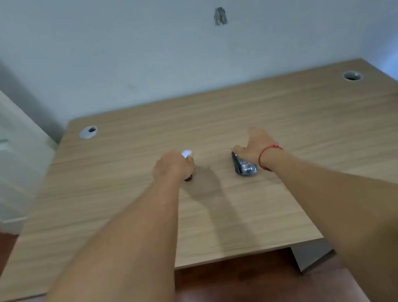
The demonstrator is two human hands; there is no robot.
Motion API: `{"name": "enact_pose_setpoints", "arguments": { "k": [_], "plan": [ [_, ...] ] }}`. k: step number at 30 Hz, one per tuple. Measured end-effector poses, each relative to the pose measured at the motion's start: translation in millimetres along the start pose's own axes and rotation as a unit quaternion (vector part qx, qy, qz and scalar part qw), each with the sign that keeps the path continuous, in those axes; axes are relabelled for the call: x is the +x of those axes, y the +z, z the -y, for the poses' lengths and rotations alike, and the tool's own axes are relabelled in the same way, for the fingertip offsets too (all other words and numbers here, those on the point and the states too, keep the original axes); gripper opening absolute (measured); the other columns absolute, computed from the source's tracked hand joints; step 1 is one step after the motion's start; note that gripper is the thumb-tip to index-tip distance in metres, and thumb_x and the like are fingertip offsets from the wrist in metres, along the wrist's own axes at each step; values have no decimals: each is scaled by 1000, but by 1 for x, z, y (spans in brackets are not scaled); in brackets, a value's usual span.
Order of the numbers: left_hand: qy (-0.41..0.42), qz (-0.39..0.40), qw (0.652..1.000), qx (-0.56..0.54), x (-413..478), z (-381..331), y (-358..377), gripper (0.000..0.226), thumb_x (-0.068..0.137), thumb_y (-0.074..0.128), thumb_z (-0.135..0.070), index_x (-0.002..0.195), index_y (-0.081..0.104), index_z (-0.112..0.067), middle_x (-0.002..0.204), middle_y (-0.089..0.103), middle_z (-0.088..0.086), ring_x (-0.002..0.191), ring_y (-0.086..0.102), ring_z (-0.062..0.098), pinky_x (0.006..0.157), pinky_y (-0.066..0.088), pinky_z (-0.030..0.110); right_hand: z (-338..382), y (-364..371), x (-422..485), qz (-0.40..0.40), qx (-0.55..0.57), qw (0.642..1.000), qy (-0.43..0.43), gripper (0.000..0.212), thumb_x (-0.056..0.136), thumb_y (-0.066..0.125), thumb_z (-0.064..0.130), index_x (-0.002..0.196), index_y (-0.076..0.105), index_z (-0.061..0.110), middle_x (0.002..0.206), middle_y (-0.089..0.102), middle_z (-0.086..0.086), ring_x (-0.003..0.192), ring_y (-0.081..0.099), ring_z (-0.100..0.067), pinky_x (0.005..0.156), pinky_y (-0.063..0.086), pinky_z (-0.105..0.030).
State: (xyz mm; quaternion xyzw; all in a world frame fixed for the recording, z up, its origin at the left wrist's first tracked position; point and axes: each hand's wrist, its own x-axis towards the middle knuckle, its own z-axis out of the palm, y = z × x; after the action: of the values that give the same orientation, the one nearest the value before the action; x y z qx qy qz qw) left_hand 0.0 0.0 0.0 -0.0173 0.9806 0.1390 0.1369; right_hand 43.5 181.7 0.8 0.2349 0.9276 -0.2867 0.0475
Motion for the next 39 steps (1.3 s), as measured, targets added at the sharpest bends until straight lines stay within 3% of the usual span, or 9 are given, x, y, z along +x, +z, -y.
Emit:
{"name": "enact_pose_setpoints", "arguments": {
  "k": [1,3,7,15,21,28,32,36,39],
  "plan": [
    [-22,5,1000,9,6,1,4,48,96,42,-45,124,56,-8,129,58,12,119,55,33,91,44,34,-3,3,5,-2,7,1000,18,75,85,65,52,136,45,1,140,50,-19,130,49,-38,103,43,-43],
    [-24,-50,998,-9,41,18,93,56,93,44,-53,123,56,-8,127,58,12,119,55,33,91,45,35,-50,77,31,-44,49,997,32,89,74,70,64,133,44,3,134,53,-17,125,52,-37,100,47,-45],
    [-52,-94,991,-76,44,18,103,67,89,45,-62,126,54,-7,127,57,11,120,54,32,91,44,36,-51,95,25,-40,99,992,69,101,63,73,72,134,41,8,137,51,-12,129,49,-32,106,43,-44],
    [-49,-237,969,-59,51,31,143,54,96,47,-46,124,52,0,130,54,19,122,52,35,94,44,41,-70,149,35,-214,94,972,-4,65,85,64,48,131,49,5,133,57,-14,129,49,-31,115,29,-42],
    [11,-287,955,-81,11,49,169,44,99,44,-39,123,52,-3,129,53,17,120,51,36,96,39,42,-88,159,-8,-166,162,967,-104,59,78,72,44,125,58,11,125,65,-10,118,59,-30,102,46,-41],
    [25,-280,934,-219,-19,67,164,36,94,55,-36,113,58,-6,121,61,15,115,56,34,81,42,36,-98,160,-46,-102,144,969,-170,66,76,74,44,132,53,15,129,63,-5,119,59,-27,104,46,-42],
    [61,-304,903,-299,-27,69,156,31,88,62,-35,104,62,-9,110,61,8,100,59,27,81,47,35,-100,164,-53,-114,155,969,-158,86,66,75,64,133,49,16,128,60,-4,116,60,-25,101,49,-43],
    [155,-317,876,-327,-30,59,145,27,85,66,-34,77,56,-10,82,60,10,77,54,26,68,44,34,-100,165,-48,-128,138,967,-171,74,68,76,60,124,54,17,122,64,-4,111,62,-25,98,51,-44],
    [183,-311,861,-359,-33,52,141,30,88,63,-33,75,56,-7,74,57,8,71,49,25,64,38,29,-99,165,-48,-124,123,968,-181,73,76,73,55,132,51,15,128,62,-4,117,59,-26,101,49,-44]
  ]
}}
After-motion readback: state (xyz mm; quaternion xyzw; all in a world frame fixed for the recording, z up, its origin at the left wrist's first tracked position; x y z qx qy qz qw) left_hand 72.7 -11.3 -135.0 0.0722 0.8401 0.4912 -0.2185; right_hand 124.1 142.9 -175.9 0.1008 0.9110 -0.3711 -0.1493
